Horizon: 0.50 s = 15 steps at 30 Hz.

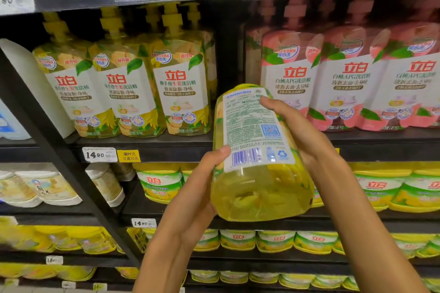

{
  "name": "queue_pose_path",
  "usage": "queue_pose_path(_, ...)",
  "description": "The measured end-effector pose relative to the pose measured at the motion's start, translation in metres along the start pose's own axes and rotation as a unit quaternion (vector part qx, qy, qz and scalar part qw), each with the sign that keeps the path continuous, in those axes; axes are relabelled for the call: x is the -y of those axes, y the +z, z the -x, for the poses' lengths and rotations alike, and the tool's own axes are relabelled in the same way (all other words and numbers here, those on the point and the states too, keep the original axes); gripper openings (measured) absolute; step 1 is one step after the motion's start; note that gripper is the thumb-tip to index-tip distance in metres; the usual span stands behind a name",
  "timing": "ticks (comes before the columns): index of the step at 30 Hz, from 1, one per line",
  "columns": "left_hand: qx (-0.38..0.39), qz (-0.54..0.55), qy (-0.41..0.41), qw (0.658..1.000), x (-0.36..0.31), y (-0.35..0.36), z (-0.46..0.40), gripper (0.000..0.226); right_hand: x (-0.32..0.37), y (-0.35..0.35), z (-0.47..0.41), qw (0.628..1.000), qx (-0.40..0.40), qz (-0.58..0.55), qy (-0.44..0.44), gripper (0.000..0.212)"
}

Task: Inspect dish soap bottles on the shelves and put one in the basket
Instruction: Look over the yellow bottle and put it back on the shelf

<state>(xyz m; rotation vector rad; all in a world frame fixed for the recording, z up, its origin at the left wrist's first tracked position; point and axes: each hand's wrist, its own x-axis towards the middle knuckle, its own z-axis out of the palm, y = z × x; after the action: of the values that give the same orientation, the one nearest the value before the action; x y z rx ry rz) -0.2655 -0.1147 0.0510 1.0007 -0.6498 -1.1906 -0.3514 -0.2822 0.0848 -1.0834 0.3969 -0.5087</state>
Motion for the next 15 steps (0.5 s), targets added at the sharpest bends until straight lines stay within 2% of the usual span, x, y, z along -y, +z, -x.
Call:
queue_pose_path(5,-0.048,-0.017,0.041,0.998,0.01,0.003,-0.008,0.044,-0.002,0.008,0.005,0.983,-0.034,0.096,-0.15,0.039)
queue_pose_path(6,-0.052,-0.047,0.044,0.997,0.01,0.003,-0.011,0.04,-0.003,0.01,0.007,0.978,-0.043,0.12,-0.168,0.049)
queue_pose_path(8,-0.047,-0.096,0.051,0.993,0.009,0.003,-0.014,0.034,-0.005,0.011,0.011,0.969,-0.056,0.16,-0.18,0.084)
queue_pose_path(9,-0.047,-0.108,0.057,0.991,0.009,0.003,-0.015,0.033,-0.006,0.011,0.012,0.965,-0.055,0.176,-0.187,0.093)
queue_pose_path(11,-0.058,-0.125,0.081,0.987,0.012,0.001,-0.018,0.035,-0.004,0.011,0.015,0.964,-0.038,0.167,-0.203,0.091)
queue_pose_path(15,-0.087,-0.142,0.145,0.975,0.016,-0.006,-0.022,0.051,0.0,0.004,0.017,0.977,0.023,0.045,-0.208,0.075)
